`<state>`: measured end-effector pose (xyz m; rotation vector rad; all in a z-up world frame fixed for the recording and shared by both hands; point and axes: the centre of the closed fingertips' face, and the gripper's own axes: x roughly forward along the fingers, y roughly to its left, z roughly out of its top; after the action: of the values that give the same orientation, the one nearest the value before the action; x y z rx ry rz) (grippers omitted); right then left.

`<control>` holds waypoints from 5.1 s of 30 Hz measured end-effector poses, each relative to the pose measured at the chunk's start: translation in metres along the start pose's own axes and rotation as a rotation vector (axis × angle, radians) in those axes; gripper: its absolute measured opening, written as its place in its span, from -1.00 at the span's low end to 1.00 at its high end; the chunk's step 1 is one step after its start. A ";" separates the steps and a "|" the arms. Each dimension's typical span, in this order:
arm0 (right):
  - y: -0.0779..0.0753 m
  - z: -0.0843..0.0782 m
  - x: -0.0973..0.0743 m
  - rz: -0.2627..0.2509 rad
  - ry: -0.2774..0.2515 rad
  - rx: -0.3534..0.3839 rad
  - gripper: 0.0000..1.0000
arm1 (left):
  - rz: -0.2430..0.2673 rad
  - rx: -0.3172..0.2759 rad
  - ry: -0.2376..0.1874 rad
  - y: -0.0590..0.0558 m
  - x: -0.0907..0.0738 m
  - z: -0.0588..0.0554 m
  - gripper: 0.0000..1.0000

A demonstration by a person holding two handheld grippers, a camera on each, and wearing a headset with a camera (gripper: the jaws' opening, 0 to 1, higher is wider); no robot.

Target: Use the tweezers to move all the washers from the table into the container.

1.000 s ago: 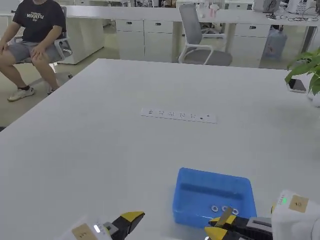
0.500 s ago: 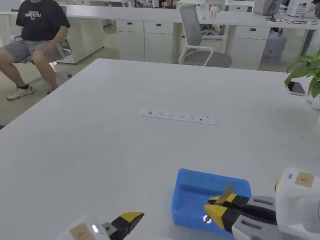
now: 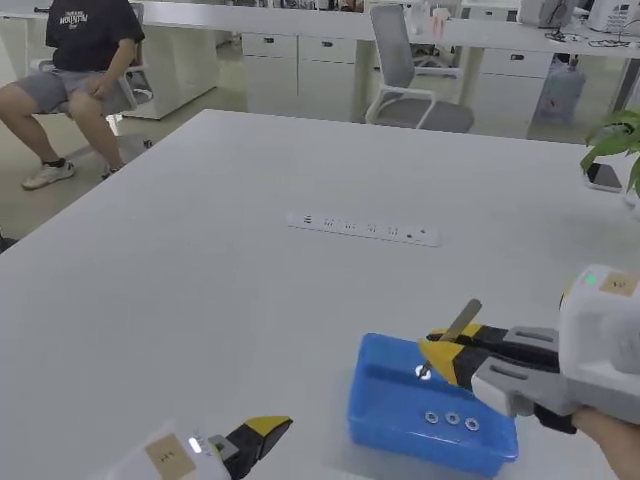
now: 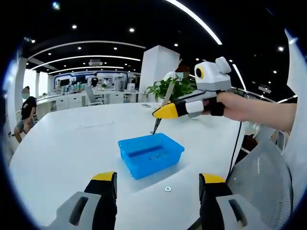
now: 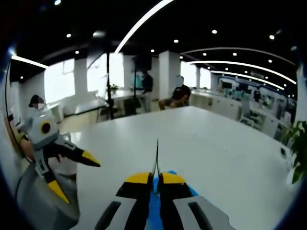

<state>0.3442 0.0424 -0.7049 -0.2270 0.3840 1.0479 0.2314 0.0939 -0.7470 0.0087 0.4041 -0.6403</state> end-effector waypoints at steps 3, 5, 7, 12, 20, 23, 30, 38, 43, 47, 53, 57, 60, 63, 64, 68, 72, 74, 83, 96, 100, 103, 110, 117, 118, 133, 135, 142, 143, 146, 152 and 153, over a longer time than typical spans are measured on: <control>-0.007 0.003 0.003 -0.004 -0.005 0.017 -0.93 | 0.001 -0.004 -0.001 0.001 0.000 0.000 0.40; -0.012 0.003 0.005 -0.011 -0.001 0.022 -0.93 | 0.004 -0.005 -0.006 0.000 0.000 0.001 0.40; -0.015 0.002 0.007 -0.012 0.000 0.023 -0.93 | 0.008 -0.009 -0.007 0.001 -0.001 0.001 0.40; -0.023 -0.001 0.013 -0.013 0.017 0.029 -0.93 | 0.014 -0.013 -0.010 0.001 -0.001 0.003 0.40; -0.028 -0.008 0.025 0.000 0.055 0.011 -0.93 | 0.019 -0.014 -0.010 0.003 -0.002 0.002 0.39; -0.029 -0.015 0.030 0.006 0.074 0.011 -0.93 | 0.023 -0.015 -0.010 0.004 -0.002 0.002 0.39; -0.031 -0.033 0.039 0.014 0.111 0.031 -0.93 | 0.032 -0.018 -0.014 0.007 -0.003 0.001 0.38; -0.034 -0.052 0.043 0.012 0.138 0.070 -0.93 | 0.031 -0.016 -0.011 0.008 -0.003 0.000 0.38; -0.036 -0.060 0.046 0.014 0.150 0.079 -0.93 | 0.030 -0.015 -0.010 0.007 -0.002 0.000 0.37; -0.031 -0.069 0.049 0.020 0.172 0.075 -0.93 | 0.030 -0.012 -0.008 0.006 -0.002 0.000 0.37; -0.031 -0.079 0.050 0.031 0.200 0.069 -0.93 | 0.033 -0.014 -0.006 0.006 -0.002 0.001 0.35; -0.030 -0.083 0.050 0.033 0.208 0.063 -0.93 | 0.030 -0.010 -0.003 0.005 -0.002 0.001 0.35; -0.029 -0.086 0.051 0.032 0.214 0.063 -0.93 | 0.030 -0.008 0.001 0.005 -0.002 0.000 0.34; -0.028 -0.089 0.051 0.032 0.221 0.060 -0.93 | 0.030 -0.006 0.003 0.004 -0.002 0.000 0.33; -0.028 -0.090 0.051 0.032 0.224 0.059 -0.93 | 0.030 -0.007 0.003 0.004 -0.002 0.001 0.33; -0.026 -0.096 0.051 0.033 0.234 0.060 -0.93 | 0.030 -0.007 0.004 0.004 -0.002 0.000 0.33; -0.023 -0.097 0.050 0.035 0.236 0.056 -0.93 | 0.029 -0.005 0.008 0.005 -0.001 0.000 0.33; -0.023 -0.097 0.049 0.033 0.230 0.058 -0.93 | 0.028 -0.004 0.009 0.004 -0.001 0.000 0.33; -0.024 -0.097 0.049 0.029 0.226 0.062 -0.92 | 0.021 0.001 0.013 0.002 -0.001 -0.001 0.32; -0.026 -0.088 0.045 0.003 0.195 0.066 -0.91 | 0.014 0.012 0.019 0.002 0.000 -0.003 0.32; -0.026 -0.077 0.042 -0.004 0.172 0.066 -0.91 | 0.014 0.013 0.018 0.002 -0.001 -0.003 0.32; -0.025 -0.068 0.039 -0.007 0.152 0.062 -0.91 | 0.014 0.011 0.017 0.002 -0.001 -0.003 0.32; -0.021 -0.045 0.032 -0.008 0.105 0.042 -0.91 | 0.015 0.012 0.014 0.002 -0.001 -0.002 0.31; -0.012 -0.018 0.024 -0.002 0.050 0.014 -0.92 | 0.014 0.004 -0.003 0.001 -0.002 0.003 0.33; -0.009 -0.014 0.022 -0.001 0.040 0.006 -0.92 | 0.016 0.003 -0.002 0.001 -0.002 0.003 0.33; 0.018 -0.032 0.012 0.045 0.058 0.036 -0.92 | 0.021 0.016 -0.002 0.003 -0.002 0.002 0.31; 0.022 -0.036 0.012 0.056 0.062 0.048 -0.92 | 0.020 0.017 -0.001 0.003 -0.002 0.002 0.31; 0.046 -0.055 0.012 0.110 0.089 0.091 -0.92 | 0.014 0.011 0.001 0.004 -0.002 0.000 0.30; 0.050 -0.058 0.012 0.120 0.095 0.099 -0.92 | 0.015 0.012 0.002 0.005 -0.002 0.000 0.30; 0.057 -0.067 0.013 0.138 0.111 0.121 -0.92 | 0.015 0.014 0.003 0.005 -0.002 -0.001 0.29; 0.066 -0.086 0.016 0.152 0.142 0.155 -0.91 | 0.012 0.015 0.005 0.004 -0.001 -0.001 0.29; 0.067 -0.090 0.016 0.152 0.145 0.169 -0.91 | 0.011 0.015 0.006 0.004 -0.001 -0.001 0.29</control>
<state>0.2752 0.0553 -0.7932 -0.1240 0.6260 1.1449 0.2322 0.0977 -0.7478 0.0267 0.4050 -0.6321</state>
